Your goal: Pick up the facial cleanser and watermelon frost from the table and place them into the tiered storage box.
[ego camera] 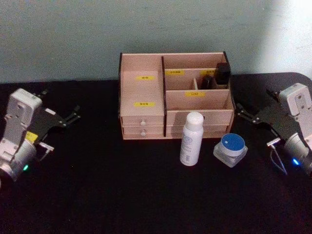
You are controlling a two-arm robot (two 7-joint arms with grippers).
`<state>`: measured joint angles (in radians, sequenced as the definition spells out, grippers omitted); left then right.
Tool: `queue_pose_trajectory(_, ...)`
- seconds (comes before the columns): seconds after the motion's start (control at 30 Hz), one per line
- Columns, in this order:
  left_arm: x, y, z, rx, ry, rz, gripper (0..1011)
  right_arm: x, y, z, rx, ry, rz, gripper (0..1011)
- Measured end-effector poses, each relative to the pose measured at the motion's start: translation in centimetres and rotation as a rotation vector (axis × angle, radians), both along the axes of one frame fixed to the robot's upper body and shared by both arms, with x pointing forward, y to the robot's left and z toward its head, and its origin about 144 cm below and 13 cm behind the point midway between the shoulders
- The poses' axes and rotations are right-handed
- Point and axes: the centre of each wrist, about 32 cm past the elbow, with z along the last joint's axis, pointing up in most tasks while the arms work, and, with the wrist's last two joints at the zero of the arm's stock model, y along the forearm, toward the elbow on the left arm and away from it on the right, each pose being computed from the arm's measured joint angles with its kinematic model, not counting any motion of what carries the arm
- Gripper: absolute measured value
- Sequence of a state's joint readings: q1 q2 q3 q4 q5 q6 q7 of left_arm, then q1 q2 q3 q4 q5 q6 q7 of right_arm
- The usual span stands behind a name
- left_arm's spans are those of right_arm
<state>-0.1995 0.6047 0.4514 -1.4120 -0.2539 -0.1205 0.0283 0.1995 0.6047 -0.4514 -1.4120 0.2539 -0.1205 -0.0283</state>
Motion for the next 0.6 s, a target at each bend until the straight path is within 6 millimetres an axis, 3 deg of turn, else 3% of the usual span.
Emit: queue_pose_trajectory(0.6, 0.0, 0.0, 0.0, 0.0, 0.0, 0.0, 1001, 0.0, 0.0, 0.0, 0.0, 0.0, 0.0, 1003)
